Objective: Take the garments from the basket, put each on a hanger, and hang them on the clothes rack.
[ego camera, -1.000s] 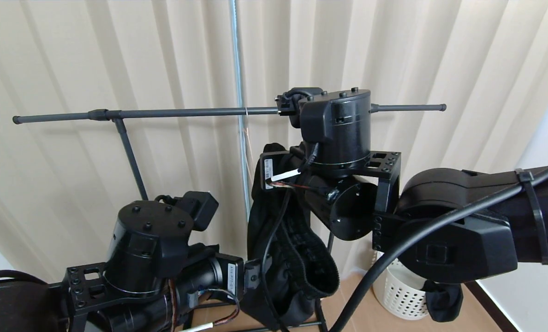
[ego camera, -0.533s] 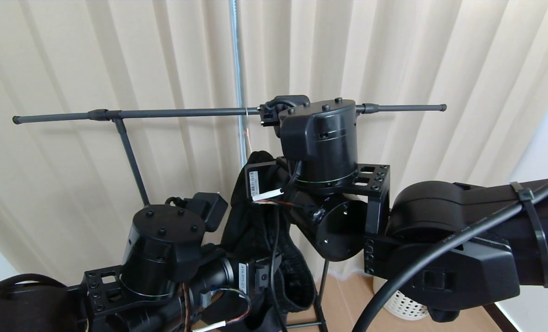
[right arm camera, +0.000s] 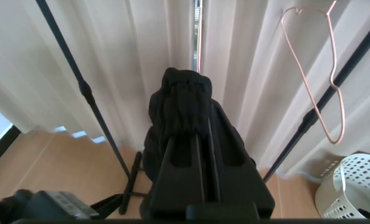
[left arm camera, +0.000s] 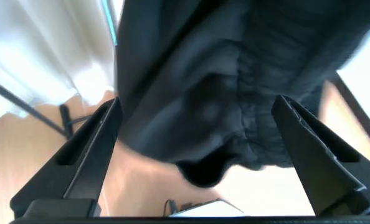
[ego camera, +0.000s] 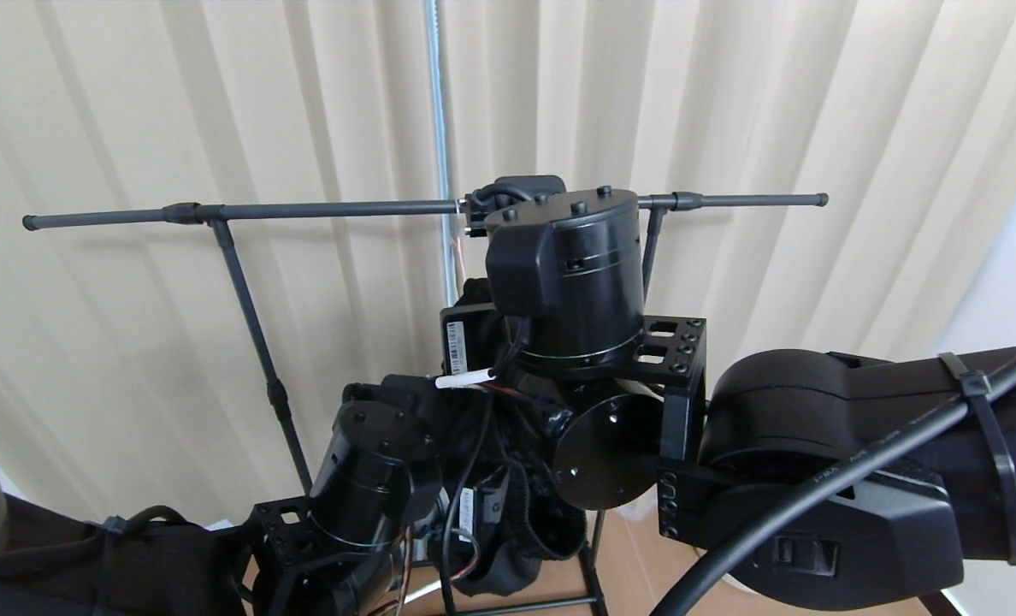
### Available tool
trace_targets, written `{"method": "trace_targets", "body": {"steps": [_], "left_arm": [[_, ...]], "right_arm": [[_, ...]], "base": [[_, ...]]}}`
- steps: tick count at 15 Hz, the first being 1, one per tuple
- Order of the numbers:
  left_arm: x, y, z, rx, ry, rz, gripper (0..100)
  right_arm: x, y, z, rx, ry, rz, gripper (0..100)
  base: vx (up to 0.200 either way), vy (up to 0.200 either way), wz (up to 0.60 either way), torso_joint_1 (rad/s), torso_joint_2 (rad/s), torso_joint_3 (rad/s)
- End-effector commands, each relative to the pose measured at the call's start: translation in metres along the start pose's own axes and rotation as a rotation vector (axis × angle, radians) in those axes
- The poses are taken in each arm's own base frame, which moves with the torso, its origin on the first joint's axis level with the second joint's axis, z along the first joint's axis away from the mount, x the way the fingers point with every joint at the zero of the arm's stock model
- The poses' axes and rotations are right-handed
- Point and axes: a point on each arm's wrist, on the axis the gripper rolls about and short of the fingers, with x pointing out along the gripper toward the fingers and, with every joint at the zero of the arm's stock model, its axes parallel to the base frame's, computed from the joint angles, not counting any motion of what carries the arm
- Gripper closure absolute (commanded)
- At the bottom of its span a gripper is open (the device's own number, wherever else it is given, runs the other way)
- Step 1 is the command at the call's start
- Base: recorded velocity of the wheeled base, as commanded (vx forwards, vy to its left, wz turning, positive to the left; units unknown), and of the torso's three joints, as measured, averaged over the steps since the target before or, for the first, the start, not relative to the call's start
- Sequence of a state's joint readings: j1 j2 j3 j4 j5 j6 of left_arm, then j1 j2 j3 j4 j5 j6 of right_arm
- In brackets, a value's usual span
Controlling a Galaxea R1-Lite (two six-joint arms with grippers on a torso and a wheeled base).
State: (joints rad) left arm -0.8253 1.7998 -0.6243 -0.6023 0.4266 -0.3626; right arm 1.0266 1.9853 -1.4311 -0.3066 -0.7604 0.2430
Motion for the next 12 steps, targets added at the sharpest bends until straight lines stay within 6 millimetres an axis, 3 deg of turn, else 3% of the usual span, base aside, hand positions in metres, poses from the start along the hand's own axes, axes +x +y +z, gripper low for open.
{"method": "trace_targets", "body": {"steps": [1, 7, 12], "left_arm": [[0.004, 0.001, -0.005, 0.007, 0.019, 0.010, 0], [-0.024, -0.003, 0.013, -0.061, -0.137, -0.088, 0], [-0.028, -0.003, 0.019, -0.091, -0.197, -0.113, 0]], "right_arm": [[-0.003, 0.000, 0.003, 0.007, -0.008, 0.001, 100], [0.009, -0.006, 0.000, 0.007, -0.004, -0.042, 100], [0.007, -0.006, -0.005, -0.003, 0.008, -0.040, 100]], "base": [[0.000, 0.000, 0.00, 0.000, 0.00, 0.000], [0.000, 0.000, 0.00, 0.000, 0.00, 0.000], [0.000, 0.000, 0.00, 0.000, 0.00, 0.000]]}}
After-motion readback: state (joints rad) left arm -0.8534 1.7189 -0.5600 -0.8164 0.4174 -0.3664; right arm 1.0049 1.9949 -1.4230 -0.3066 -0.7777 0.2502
